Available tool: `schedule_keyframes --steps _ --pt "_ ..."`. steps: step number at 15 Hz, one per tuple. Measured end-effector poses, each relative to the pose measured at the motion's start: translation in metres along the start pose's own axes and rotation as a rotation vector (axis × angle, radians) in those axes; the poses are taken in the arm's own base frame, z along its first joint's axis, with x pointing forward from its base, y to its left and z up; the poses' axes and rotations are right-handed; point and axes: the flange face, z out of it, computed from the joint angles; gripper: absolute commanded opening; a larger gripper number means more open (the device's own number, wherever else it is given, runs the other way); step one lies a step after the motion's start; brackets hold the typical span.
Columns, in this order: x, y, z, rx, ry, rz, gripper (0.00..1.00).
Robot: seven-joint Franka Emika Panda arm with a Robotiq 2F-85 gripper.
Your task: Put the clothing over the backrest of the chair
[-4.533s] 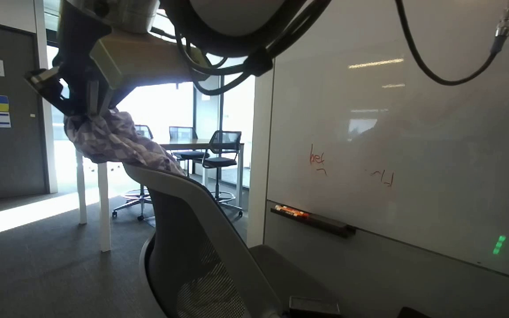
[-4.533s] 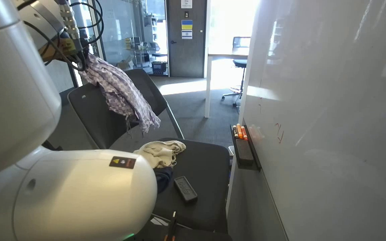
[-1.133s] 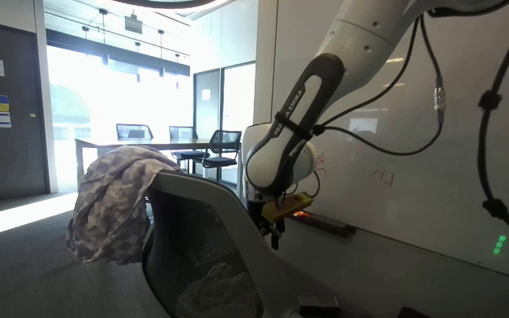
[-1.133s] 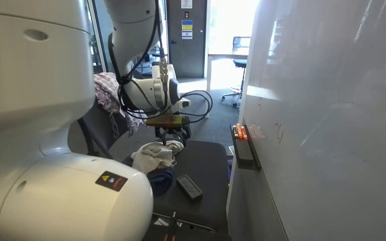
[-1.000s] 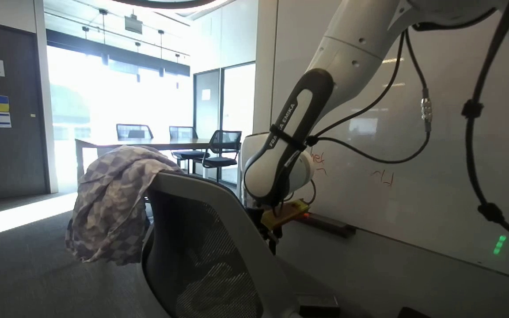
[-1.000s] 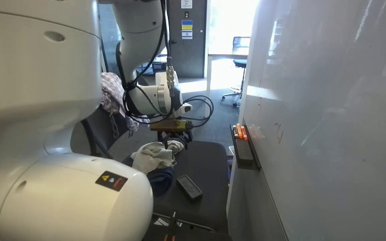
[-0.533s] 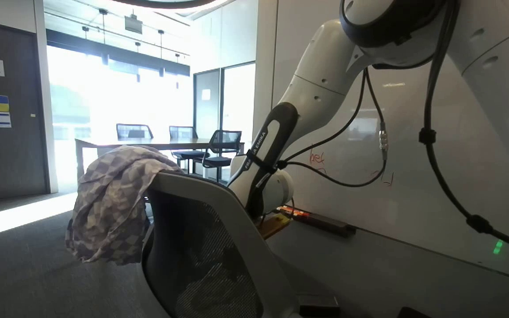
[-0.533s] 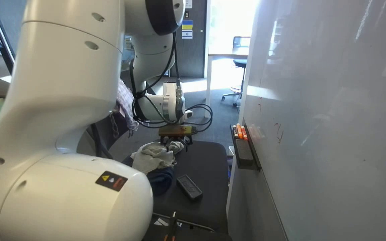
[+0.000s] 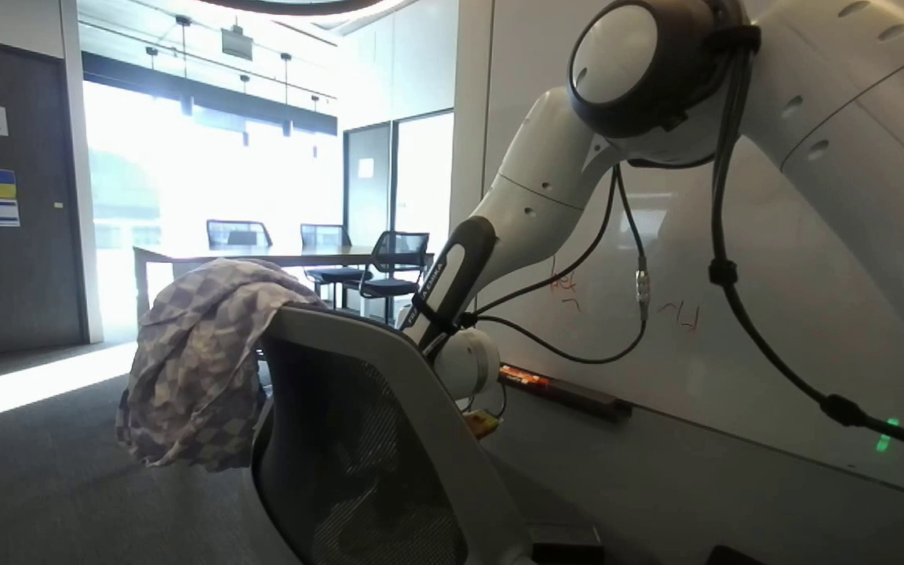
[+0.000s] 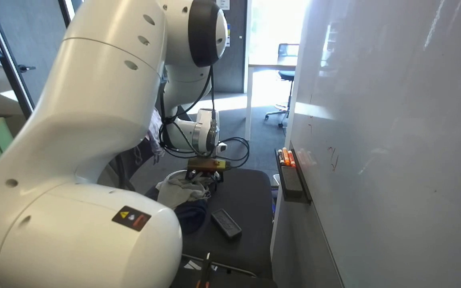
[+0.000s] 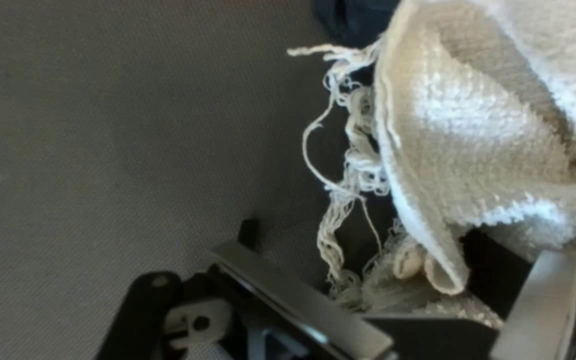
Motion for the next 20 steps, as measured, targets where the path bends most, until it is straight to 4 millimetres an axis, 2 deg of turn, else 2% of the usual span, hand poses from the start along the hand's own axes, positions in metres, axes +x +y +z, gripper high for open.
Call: schedule_keyframes --steps 1,2,8,10,13,14,17,20 --pt "0.0 -0.001 0.003 0.004 -0.003 0.001 0.74" --pt "0.001 -0.002 0.004 0.004 -0.005 -0.001 0.68" --pt "0.004 -0.002 -0.003 0.006 0.002 0.005 0.21" --pt "0.004 -0.004 -0.005 0.008 0.001 0.009 0.08" --pt "0.001 -0.009 -0.009 0.012 0.0 0.018 0.04" --pt "0.0 -0.012 -0.01 0.014 -0.002 0.024 0.08" --pt "-0.004 -0.02 -0.015 0.019 -0.003 0.059 0.09" --pt "-0.008 -0.031 -0.037 0.015 0.02 0.084 0.09"
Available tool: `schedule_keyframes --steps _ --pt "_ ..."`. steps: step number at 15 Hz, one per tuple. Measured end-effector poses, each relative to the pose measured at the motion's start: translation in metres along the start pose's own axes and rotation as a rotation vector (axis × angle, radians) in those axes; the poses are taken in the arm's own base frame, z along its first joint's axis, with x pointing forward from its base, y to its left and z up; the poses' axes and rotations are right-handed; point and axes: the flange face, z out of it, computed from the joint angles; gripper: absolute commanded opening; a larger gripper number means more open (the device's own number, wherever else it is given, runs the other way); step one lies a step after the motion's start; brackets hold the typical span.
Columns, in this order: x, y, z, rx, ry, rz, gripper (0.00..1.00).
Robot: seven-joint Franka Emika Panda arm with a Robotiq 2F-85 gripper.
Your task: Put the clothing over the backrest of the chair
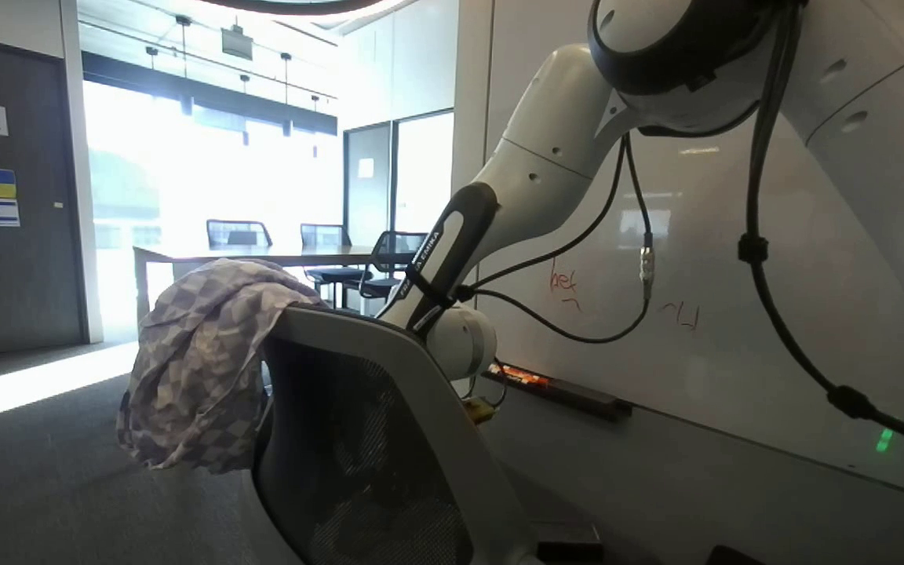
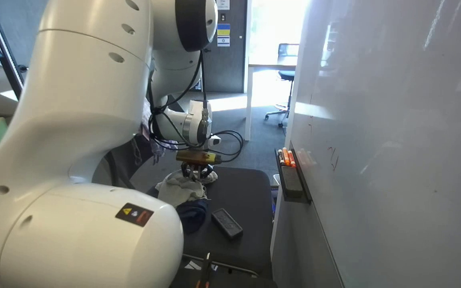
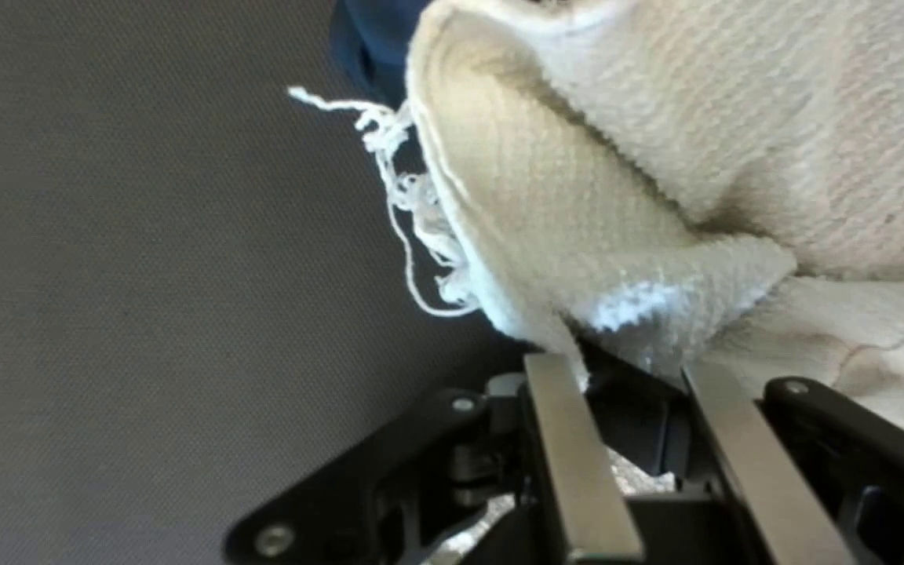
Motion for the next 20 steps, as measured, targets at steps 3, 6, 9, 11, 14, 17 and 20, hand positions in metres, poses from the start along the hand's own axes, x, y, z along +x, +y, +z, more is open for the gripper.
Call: schedule_keyframes --steps 3,6,9,11,14,17,20 --pt "-0.009 -0.019 -0.044 -0.016 0.052 0.013 0.1" --pt "-0.025 -0.037 -0.094 -0.032 0.117 0.028 0.11" --pt "-0.044 -0.05 -0.138 -0.059 0.181 0.043 0.1" --pt "-0.056 -0.055 -0.167 -0.097 0.233 0.057 0.11" --pt "-0.079 -0.058 -0.216 -0.165 0.327 0.092 0.12" --pt "-0.101 -0.06 -0.253 -0.194 0.372 0.129 0.12" --pt "-0.118 -0.067 -0.286 -0.232 0.423 0.148 0.12"
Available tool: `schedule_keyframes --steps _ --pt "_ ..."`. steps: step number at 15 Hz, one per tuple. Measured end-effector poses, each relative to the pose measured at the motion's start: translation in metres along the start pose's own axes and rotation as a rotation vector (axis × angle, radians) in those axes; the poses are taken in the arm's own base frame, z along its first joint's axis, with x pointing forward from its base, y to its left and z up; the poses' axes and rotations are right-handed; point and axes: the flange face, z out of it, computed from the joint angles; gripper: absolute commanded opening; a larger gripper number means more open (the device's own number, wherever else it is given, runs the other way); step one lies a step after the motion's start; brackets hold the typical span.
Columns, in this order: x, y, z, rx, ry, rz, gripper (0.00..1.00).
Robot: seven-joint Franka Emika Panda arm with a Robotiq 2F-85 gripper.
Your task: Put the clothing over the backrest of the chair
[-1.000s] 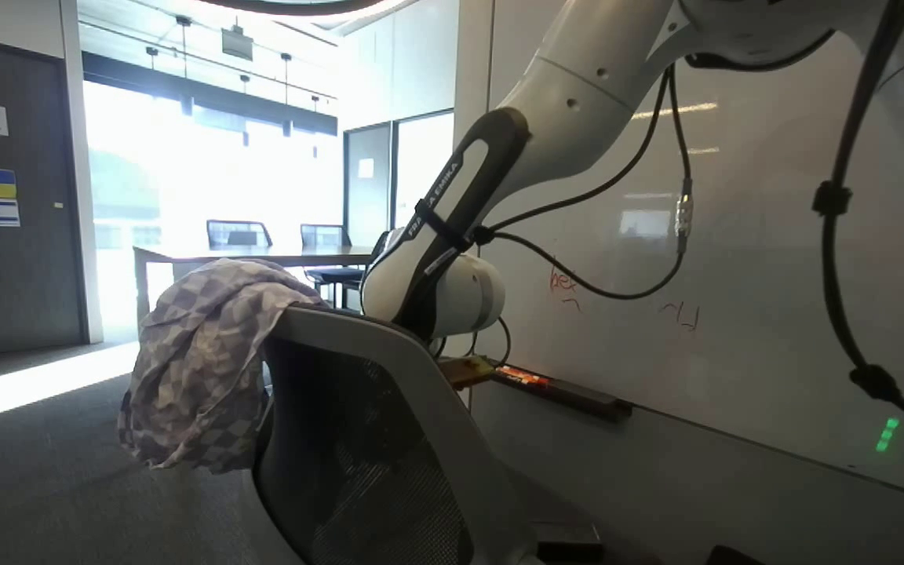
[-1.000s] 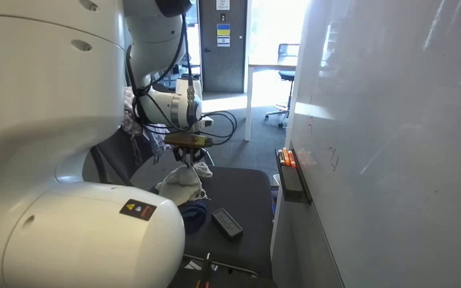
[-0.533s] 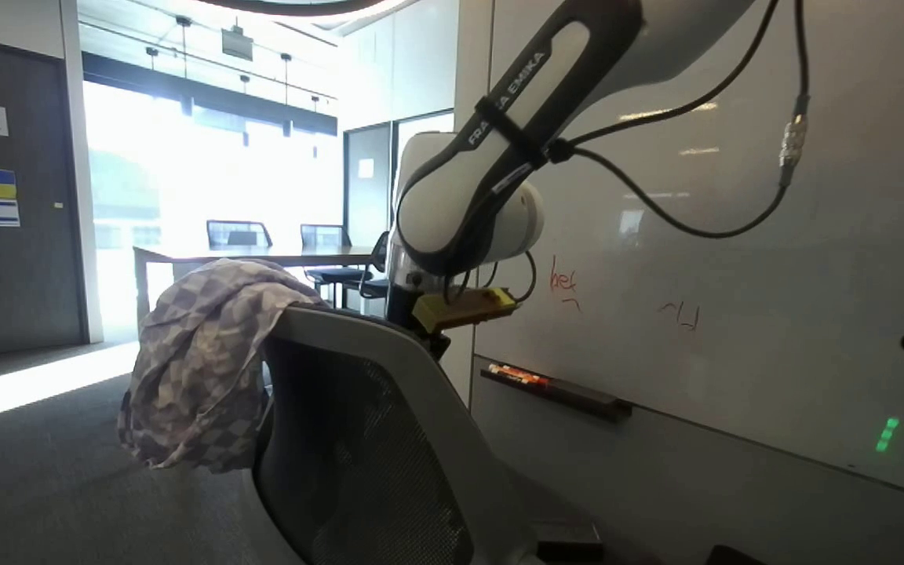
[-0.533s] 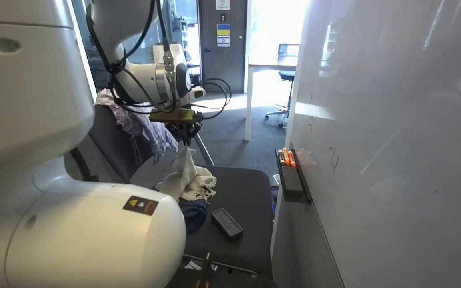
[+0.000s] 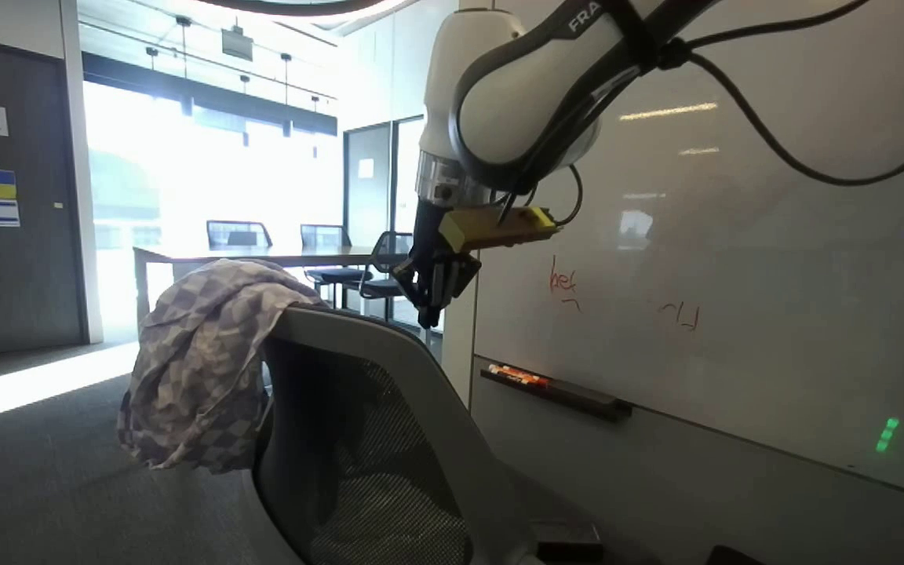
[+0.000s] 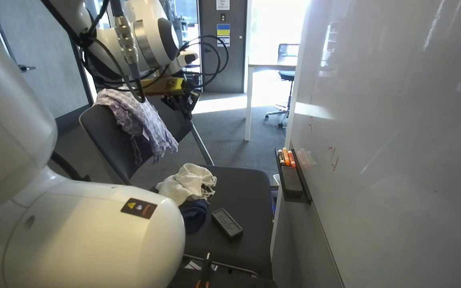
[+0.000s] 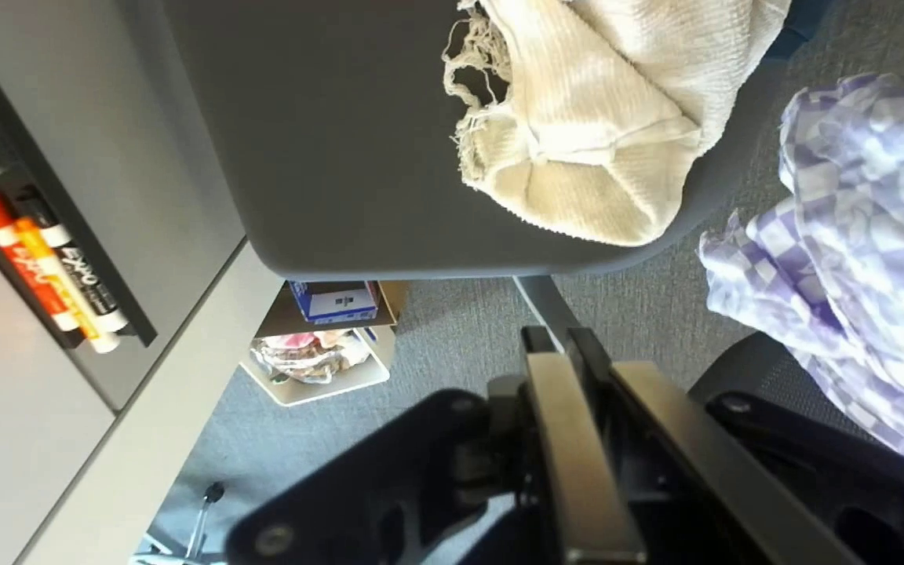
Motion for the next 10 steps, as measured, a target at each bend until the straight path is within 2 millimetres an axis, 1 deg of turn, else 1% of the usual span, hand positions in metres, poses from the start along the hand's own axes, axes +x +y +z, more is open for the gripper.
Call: schedule_keyframes --steps 2,3,4,5,6,7,8,10 --pt "-0.003 -0.001 -0.027 -0.02 0.027 0.009 0.12" --pt "-0.005 -0.002 -0.039 -0.03 0.027 0.011 0.37" --pt "-0.009 -0.002 -0.047 -0.039 0.013 0.015 0.39" --pt "-0.013 -0.001 -0.05 -0.04 -0.012 0.017 0.45" --pt "-0.016 -0.001 -0.047 -0.037 -0.044 0.019 0.53" --pt "-0.02 0.0 -0.041 -0.03 -0.083 0.017 0.6" --pt "-0.024 0.0 -0.032 -0.022 -0.119 0.012 0.69" --pt "-0.03 0.001 -0.005 0.001 -0.192 -0.01 0.82"
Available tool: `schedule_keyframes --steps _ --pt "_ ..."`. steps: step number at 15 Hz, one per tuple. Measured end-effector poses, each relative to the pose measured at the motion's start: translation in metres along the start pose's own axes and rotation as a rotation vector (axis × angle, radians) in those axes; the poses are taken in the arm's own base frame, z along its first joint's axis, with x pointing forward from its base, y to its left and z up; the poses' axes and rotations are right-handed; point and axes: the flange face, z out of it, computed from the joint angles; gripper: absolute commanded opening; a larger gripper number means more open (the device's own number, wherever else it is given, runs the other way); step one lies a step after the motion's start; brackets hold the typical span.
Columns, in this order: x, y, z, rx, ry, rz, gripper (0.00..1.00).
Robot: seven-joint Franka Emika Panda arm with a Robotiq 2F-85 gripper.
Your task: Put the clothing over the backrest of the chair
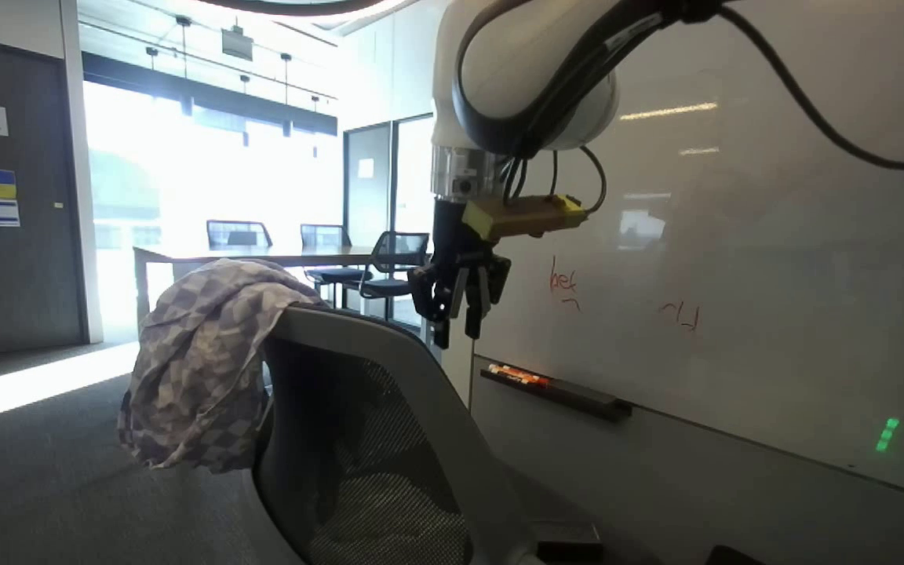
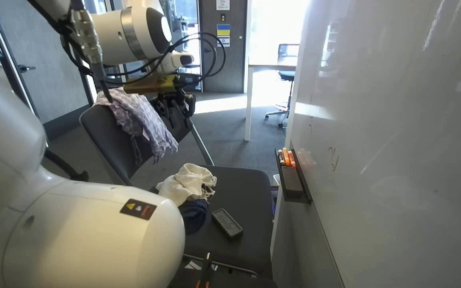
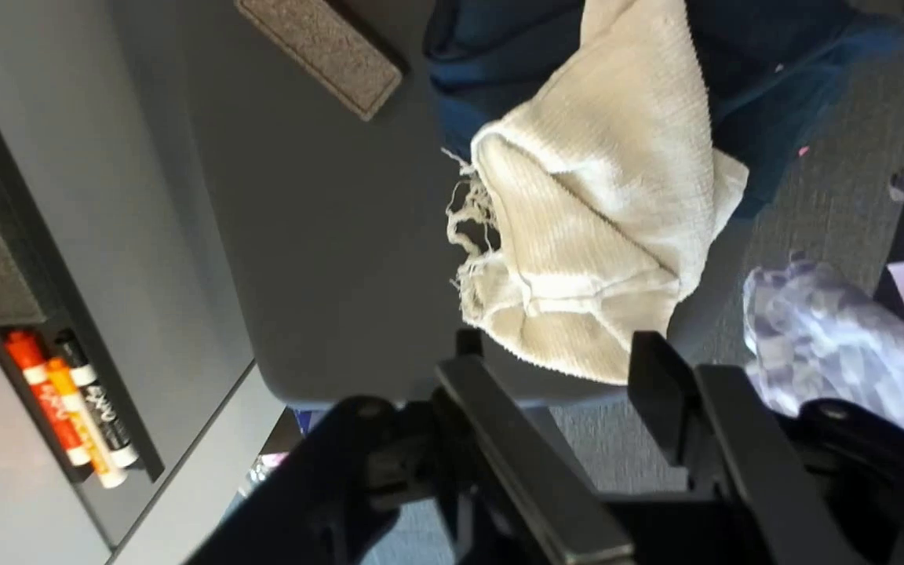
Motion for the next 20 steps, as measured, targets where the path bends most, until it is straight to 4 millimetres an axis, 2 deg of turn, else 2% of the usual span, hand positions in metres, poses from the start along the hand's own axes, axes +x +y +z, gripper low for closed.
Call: schedule_keyframes --steps 2,3,7,12,17,20 --pt "0.001 0.001 0.033 0.015 -0.067 -0.037 0.98" --pt "0.002 0.002 0.051 0.023 -0.092 -0.06 1.0" --pt "0.011 -0.003 0.126 0.068 -0.117 -0.146 1.0" --pt "0.032 -0.021 0.202 0.113 -0.113 -0.218 1.0" --pt "0.053 -0.017 0.265 0.112 -0.148 -0.247 1.0" --pt "0.072 -0.011 0.291 0.095 -0.143 -0.261 1.0"
